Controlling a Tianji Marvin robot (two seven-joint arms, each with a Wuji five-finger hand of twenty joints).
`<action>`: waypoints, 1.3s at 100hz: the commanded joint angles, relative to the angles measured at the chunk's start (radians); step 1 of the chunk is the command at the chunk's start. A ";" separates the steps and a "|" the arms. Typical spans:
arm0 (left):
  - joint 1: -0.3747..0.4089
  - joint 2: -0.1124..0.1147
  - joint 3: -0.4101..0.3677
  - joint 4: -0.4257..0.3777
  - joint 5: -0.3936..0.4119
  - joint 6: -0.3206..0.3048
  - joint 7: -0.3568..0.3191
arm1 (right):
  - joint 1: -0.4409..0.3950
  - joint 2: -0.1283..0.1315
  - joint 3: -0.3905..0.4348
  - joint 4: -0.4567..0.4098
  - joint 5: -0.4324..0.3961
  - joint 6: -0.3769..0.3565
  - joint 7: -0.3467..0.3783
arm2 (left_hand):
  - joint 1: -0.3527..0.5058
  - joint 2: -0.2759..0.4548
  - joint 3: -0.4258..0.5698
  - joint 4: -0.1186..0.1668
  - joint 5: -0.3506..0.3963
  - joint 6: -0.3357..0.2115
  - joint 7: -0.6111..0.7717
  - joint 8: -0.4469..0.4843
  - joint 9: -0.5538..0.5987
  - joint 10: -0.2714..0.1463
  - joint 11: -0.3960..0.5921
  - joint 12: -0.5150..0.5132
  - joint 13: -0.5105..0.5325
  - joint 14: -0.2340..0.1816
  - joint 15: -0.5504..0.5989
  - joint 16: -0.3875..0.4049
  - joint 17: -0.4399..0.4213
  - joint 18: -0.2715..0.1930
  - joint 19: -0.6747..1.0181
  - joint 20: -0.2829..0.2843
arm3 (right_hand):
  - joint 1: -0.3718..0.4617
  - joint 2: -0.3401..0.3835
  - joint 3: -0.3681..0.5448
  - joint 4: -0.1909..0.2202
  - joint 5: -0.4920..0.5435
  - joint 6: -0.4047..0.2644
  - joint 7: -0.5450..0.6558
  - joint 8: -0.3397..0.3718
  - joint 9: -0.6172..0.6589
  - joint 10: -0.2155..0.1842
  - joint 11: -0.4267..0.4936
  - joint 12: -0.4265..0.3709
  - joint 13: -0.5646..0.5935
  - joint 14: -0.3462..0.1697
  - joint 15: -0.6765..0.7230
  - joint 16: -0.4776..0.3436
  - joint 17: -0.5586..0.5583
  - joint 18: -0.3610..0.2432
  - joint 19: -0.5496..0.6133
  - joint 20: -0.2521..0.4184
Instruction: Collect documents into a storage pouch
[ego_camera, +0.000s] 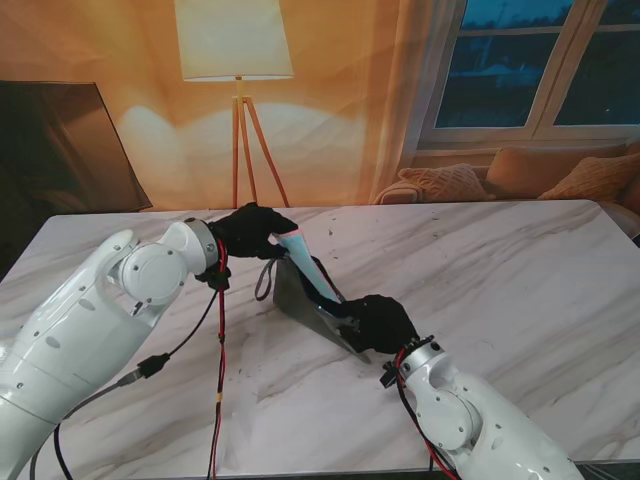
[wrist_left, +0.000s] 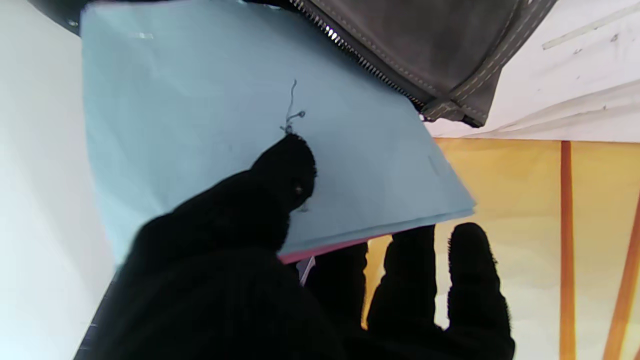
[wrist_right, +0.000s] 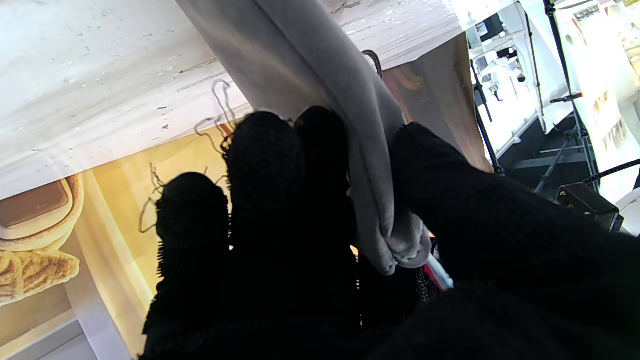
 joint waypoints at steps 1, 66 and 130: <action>-0.003 -0.006 0.000 -0.006 0.021 -0.024 -0.005 | 0.002 -0.002 -0.002 0.011 -0.009 0.000 0.003 | 0.050 0.029 -0.028 -0.016 0.033 -0.023 0.035 -0.003 0.099 -0.007 -0.013 0.071 0.072 -0.001 0.053 0.009 0.019 -0.002 0.047 -0.002 | 0.071 0.053 0.048 0.051 0.065 -0.118 0.072 0.004 -0.014 -0.002 -0.004 0.001 -0.015 -0.052 -0.018 0.007 -0.007 -0.017 -0.004 0.000; -0.055 0.014 0.030 0.003 0.221 -0.199 0.010 | 0.014 -0.003 0.017 0.039 -0.047 0.006 -0.050 | 0.127 0.140 -0.206 0.030 -0.008 -0.070 0.125 0.233 0.197 0.079 0.429 0.380 0.249 0.105 0.502 0.318 0.120 -0.014 0.322 0.005 | -0.019 -0.025 0.071 0.029 -0.052 -0.113 0.072 -0.054 -0.140 0.001 -0.072 0.003 -0.106 -0.062 -0.093 -0.004 -0.066 -0.024 -0.059 -0.002; -0.121 0.018 0.103 0.037 0.191 -0.215 -0.034 | -0.003 0.001 0.045 0.031 -0.060 -0.017 -0.060 | 0.111 0.120 -0.188 0.037 -0.018 -0.076 0.122 0.266 0.189 0.073 0.460 0.408 0.235 0.095 0.520 0.354 0.111 -0.024 0.314 0.006 | -0.207 -0.144 0.186 0.033 -0.218 -0.036 -0.074 0.060 -0.270 0.002 -0.014 -0.044 -0.140 -0.060 -0.108 0.007 -0.088 -0.015 -0.080 0.026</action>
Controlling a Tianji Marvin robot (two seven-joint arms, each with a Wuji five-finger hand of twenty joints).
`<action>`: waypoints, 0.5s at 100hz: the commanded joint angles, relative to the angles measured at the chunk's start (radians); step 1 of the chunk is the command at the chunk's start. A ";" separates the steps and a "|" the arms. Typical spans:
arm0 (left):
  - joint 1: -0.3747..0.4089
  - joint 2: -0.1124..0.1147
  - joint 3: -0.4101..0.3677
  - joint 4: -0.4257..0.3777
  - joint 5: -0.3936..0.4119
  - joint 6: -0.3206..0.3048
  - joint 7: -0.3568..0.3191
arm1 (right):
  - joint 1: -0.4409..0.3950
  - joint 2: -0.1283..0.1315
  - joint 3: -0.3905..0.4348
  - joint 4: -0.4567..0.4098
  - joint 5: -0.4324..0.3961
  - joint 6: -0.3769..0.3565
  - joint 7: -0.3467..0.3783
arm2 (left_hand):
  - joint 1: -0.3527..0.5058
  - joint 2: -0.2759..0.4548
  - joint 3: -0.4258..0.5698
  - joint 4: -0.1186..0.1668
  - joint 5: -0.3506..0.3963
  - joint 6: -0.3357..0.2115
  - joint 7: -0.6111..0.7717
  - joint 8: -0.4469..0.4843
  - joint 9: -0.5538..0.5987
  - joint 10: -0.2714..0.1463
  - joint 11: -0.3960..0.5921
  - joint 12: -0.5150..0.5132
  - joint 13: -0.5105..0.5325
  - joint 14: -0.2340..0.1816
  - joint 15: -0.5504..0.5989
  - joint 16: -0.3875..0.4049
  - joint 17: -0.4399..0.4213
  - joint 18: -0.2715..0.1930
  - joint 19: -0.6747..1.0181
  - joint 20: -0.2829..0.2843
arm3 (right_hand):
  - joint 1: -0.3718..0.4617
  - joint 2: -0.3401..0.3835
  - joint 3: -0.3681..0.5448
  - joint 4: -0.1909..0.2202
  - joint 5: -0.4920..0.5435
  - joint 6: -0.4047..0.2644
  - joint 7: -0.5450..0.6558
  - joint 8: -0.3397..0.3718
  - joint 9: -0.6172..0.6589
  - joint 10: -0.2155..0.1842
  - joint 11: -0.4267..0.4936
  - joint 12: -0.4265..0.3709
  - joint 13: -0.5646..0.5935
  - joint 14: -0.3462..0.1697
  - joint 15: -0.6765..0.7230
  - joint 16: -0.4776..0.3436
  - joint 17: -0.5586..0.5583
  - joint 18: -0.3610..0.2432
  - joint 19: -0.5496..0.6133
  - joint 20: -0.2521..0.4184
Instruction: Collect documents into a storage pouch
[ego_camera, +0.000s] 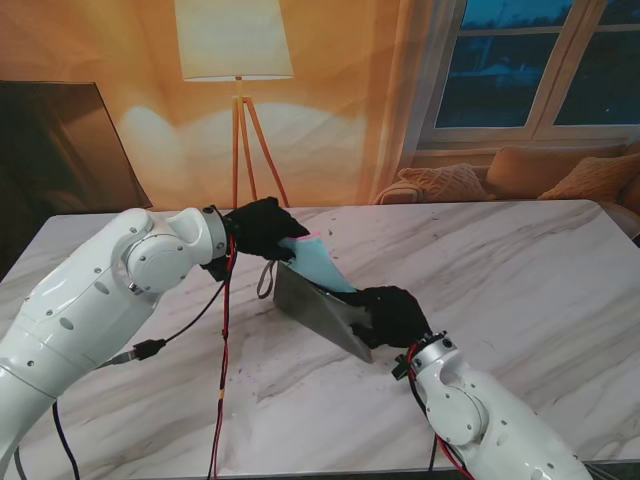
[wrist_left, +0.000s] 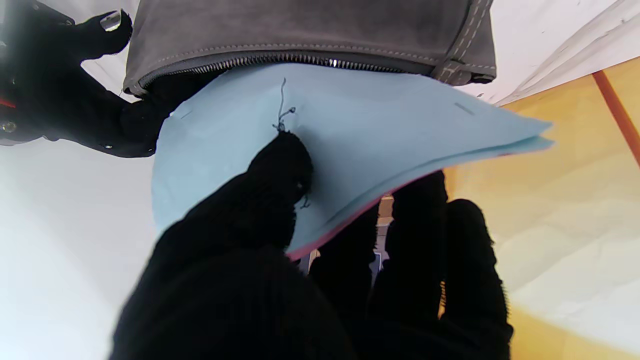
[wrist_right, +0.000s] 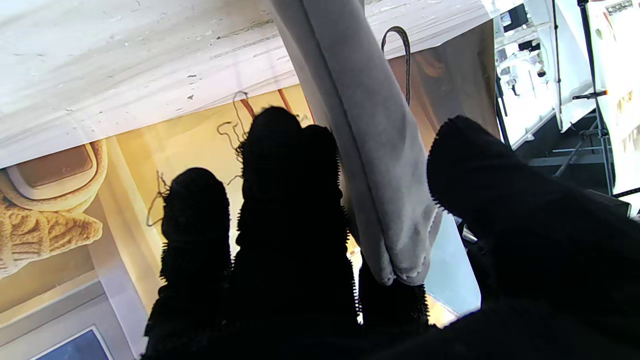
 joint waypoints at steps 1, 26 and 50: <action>0.003 -0.001 -0.005 -0.004 0.005 -0.002 -0.014 | -0.008 0.000 0.005 -0.008 -0.005 0.001 -0.001 | 0.036 0.050 0.026 0.040 0.030 -0.063 0.102 0.059 -0.009 0.009 0.058 0.032 -0.014 0.024 0.017 0.012 -0.028 -0.014 0.007 -0.006 | -0.008 -0.018 0.047 0.009 -0.058 -0.001 -0.001 0.035 -0.037 -0.008 0.020 0.009 -0.025 -0.022 -0.006 0.007 -0.011 -0.006 -0.005 0.019; 0.009 0.002 -0.013 -0.010 0.010 -0.005 -0.020 | -0.028 -0.008 0.019 -0.035 0.006 0.003 -0.027 | 0.033 0.049 0.032 0.039 0.030 -0.064 0.105 0.064 -0.007 0.006 0.057 0.033 -0.012 0.024 0.016 0.015 -0.028 -0.014 0.006 -0.005 | 0.011 -0.019 0.060 0.029 -0.126 0.007 0.010 0.133 0.008 0.007 0.060 0.062 0.008 -0.025 0.010 0.007 0.020 -0.005 0.011 0.021; 0.003 0.003 -0.009 -0.011 0.016 -0.005 -0.025 | -0.048 -0.013 0.034 -0.054 0.030 0.007 -0.028 | 0.022 0.031 0.048 0.042 0.022 -0.056 0.111 0.080 -0.003 0.007 0.083 0.058 -0.006 0.027 0.043 0.036 -0.028 -0.016 0.006 -0.004 | -0.020 -0.025 0.077 0.059 -0.171 0.084 0.025 0.210 0.058 0.017 0.087 0.073 0.055 -0.022 0.044 0.007 0.056 -0.005 0.048 0.017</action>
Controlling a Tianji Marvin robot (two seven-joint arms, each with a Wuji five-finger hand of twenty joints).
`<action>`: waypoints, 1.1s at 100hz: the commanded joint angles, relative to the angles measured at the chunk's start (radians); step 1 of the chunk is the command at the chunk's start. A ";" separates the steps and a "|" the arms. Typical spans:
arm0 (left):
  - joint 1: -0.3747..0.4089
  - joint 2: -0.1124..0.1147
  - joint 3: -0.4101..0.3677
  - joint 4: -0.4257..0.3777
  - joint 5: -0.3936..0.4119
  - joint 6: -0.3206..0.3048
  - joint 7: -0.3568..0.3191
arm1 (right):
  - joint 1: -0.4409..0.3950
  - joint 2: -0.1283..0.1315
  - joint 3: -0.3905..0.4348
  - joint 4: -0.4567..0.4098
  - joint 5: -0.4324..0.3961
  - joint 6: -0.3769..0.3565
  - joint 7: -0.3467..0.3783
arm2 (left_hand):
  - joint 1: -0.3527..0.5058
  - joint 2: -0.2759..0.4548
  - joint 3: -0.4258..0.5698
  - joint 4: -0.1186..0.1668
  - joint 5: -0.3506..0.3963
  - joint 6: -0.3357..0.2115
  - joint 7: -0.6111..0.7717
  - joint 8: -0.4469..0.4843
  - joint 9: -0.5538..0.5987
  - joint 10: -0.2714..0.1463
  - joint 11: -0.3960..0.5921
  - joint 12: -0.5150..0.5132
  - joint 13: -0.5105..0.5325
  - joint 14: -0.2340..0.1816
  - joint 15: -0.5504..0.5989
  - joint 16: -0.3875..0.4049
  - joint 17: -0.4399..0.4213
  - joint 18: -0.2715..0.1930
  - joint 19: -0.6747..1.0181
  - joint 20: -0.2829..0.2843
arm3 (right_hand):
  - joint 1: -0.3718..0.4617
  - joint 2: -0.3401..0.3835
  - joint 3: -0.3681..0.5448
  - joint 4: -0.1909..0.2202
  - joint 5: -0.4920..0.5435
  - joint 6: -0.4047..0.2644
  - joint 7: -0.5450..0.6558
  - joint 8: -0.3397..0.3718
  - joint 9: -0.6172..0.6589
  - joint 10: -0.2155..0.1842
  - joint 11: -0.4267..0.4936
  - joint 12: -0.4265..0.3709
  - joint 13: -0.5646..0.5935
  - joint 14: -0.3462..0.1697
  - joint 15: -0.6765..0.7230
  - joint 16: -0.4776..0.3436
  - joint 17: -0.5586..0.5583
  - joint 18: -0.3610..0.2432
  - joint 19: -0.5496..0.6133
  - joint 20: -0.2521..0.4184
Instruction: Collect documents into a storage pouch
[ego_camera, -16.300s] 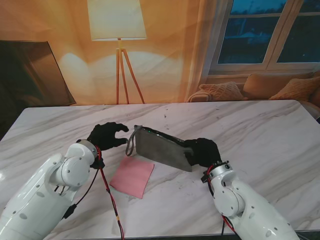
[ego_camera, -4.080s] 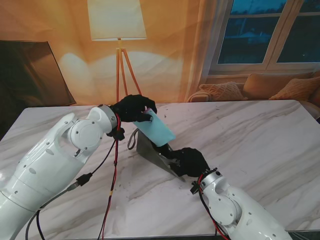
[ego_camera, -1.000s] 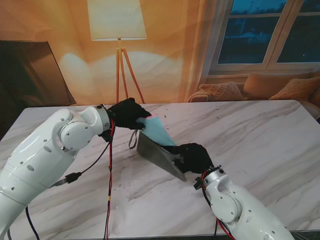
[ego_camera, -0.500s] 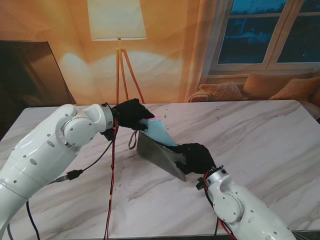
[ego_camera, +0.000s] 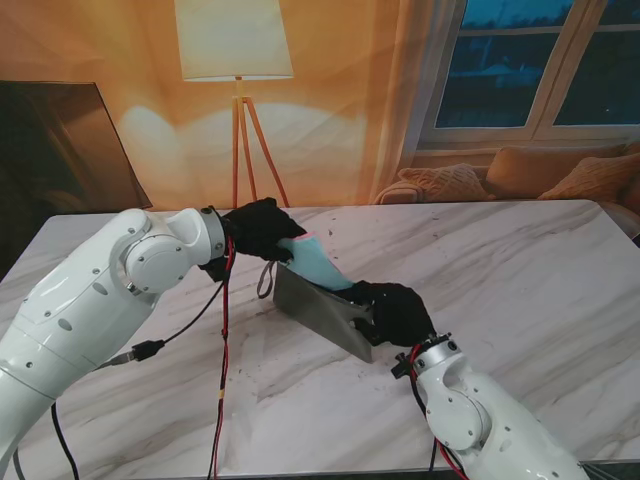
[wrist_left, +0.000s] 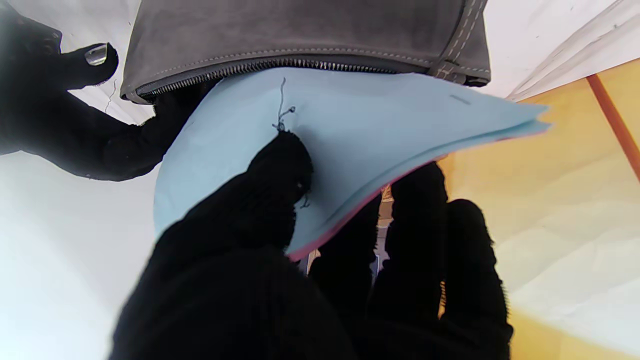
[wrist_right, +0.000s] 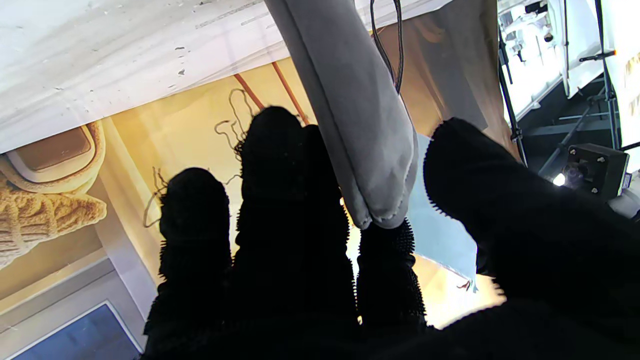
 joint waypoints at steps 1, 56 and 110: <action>-0.005 0.001 0.002 -0.006 0.009 -0.004 -0.015 | -0.008 -0.004 0.003 -0.006 0.005 0.003 0.014 | 0.020 0.028 0.052 0.043 0.022 -0.054 0.111 0.064 -0.001 0.005 0.073 0.044 -0.005 0.028 0.035 0.025 -0.027 -0.016 0.006 -0.003 | -0.021 -0.019 0.055 0.040 -0.057 0.031 0.002 0.020 0.036 0.007 0.029 0.010 0.035 -0.022 0.032 0.007 0.015 -0.005 0.033 0.012; -0.073 -0.007 0.088 0.037 -0.010 0.005 -0.019 | -0.033 -0.011 0.020 -0.031 0.048 0.015 0.021 | -0.159 -0.074 0.235 0.057 0.025 0.029 0.070 -0.178 -0.002 -0.027 0.157 0.062 0.007 0.014 0.076 0.064 -0.022 -0.014 0.005 0.001 | -0.028 -0.010 0.038 0.026 -0.157 0.117 -0.208 -0.089 0.081 -0.009 0.063 -0.035 0.095 -0.026 0.079 -0.005 0.071 -0.011 0.096 -0.020; -0.063 0.007 0.063 0.014 0.027 -0.015 -0.053 | -0.039 -0.008 0.023 -0.038 0.043 0.007 0.030 | -0.094 -0.033 0.180 0.057 0.026 -0.050 0.107 -0.064 -0.050 -0.047 0.141 0.117 -0.052 -0.006 0.035 0.072 -0.052 -0.025 -0.038 -0.009 | -0.026 -0.007 0.037 0.051 -0.066 -0.049 -0.014 0.049 0.001 -0.004 0.012 -0.040 0.038 -0.015 0.047 -0.003 0.019 -0.001 0.058 -0.014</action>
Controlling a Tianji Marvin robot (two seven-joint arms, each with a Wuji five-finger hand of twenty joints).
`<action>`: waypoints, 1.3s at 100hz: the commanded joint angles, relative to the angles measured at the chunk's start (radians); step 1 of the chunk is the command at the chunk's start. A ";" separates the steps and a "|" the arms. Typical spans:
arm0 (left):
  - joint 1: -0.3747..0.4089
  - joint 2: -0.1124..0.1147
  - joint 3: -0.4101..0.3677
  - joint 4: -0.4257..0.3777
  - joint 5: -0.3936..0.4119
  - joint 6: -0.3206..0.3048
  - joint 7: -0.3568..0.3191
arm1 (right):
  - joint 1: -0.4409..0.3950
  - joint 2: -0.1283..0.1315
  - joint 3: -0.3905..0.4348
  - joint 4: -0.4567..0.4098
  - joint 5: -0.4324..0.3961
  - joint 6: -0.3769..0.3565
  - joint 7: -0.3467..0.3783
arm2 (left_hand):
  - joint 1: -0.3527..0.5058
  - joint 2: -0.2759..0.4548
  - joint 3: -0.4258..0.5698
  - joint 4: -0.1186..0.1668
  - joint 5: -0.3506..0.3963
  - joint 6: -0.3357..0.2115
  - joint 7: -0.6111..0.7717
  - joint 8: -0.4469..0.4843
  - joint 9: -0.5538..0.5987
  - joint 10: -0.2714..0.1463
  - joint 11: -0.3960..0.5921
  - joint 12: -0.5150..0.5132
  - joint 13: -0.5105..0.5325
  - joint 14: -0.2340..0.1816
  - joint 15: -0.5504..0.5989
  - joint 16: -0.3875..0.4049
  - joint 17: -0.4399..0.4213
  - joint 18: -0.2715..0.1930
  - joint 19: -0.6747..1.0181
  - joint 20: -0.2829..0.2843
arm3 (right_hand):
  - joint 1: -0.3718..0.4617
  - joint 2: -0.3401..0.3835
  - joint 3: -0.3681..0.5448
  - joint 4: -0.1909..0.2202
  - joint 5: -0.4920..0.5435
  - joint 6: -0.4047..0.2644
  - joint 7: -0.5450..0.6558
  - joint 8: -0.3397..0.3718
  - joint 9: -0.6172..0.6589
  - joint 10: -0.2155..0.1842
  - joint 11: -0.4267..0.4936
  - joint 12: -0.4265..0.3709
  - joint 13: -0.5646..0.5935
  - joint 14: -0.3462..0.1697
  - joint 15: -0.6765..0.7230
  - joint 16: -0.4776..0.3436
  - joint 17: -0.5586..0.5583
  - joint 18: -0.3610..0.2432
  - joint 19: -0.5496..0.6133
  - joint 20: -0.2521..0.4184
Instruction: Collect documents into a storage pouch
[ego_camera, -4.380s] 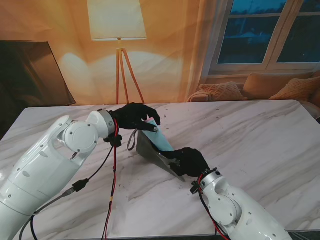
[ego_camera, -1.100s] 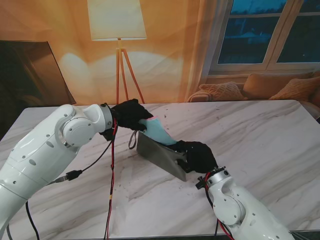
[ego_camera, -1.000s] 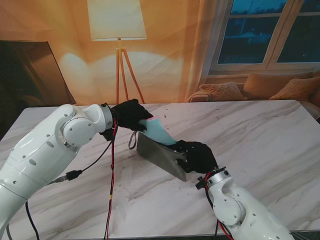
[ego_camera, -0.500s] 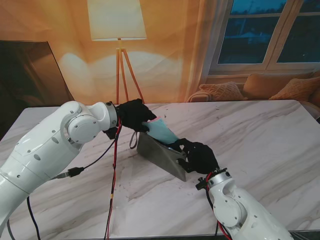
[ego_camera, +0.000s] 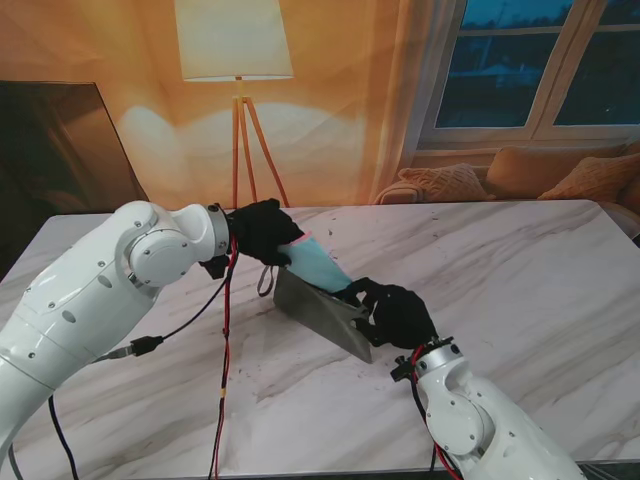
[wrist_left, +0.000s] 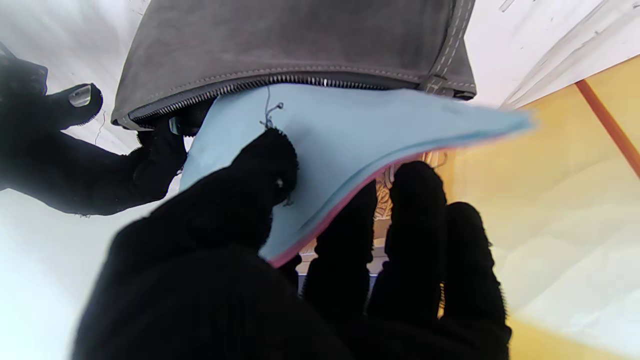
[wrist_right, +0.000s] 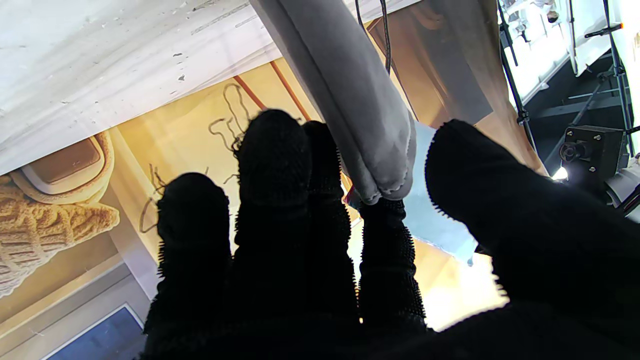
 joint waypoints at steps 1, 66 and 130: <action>-0.011 -0.001 0.008 0.003 0.006 -0.009 -0.009 | -0.004 0.000 0.001 -0.004 -0.008 0.000 0.013 | 0.054 0.041 -0.007 0.025 0.023 -0.063 0.037 0.040 -0.024 -0.020 0.014 0.028 -0.033 -0.003 -0.008 0.011 -0.030 -0.010 -0.014 -0.009 | -0.012 -0.011 0.037 0.007 0.048 -0.037 0.058 0.041 -0.040 0.005 -0.008 -0.008 -0.012 -0.014 -0.013 -0.003 -0.012 -0.001 -0.001 0.000; -0.015 0.005 0.015 -0.013 0.037 0.003 -0.034 | -0.006 -0.006 0.006 0.000 -0.019 0.005 -0.032 | 0.081 0.072 -0.060 0.024 0.006 -0.079 0.023 0.134 -0.083 -0.029 -0.173 0.023 -0.099 -0.019 -0.130 -0.066 -0.038 -0.018 -0.025 -0.008 | -0.037 0.019 0.030 0.091 -0.120 0.032 -0.065 0.033 -0.140 0.000 -0.018 -0.049 -0.038 -0.019 -0.023 -0.007 -0.031 -0.001 -0.016 0.002; -0.021 0.003 0.019 -0.017 0.031 0.055 -0.051 | -0.012 -0.011 -0.008 -0.008 -0.027 0.064 -0.056 | 0.083 0.075 -0.064 0.022 0.000 -0.048 0.013 0.138 -0.070 -0.015 -0.157 0.039 -0.085 -0.011 -0.100 -0.056 -0.031 -0.018 -0.018 -0.001 | -0.047 -0.020 -0.001 0.087 -0.163 0.134 -0.085 -0.038 -0.145 -0.016 0.019 -0.038 -0.039 -0.003 0.002 -0.006 -0.040 0.011 0.005 0.004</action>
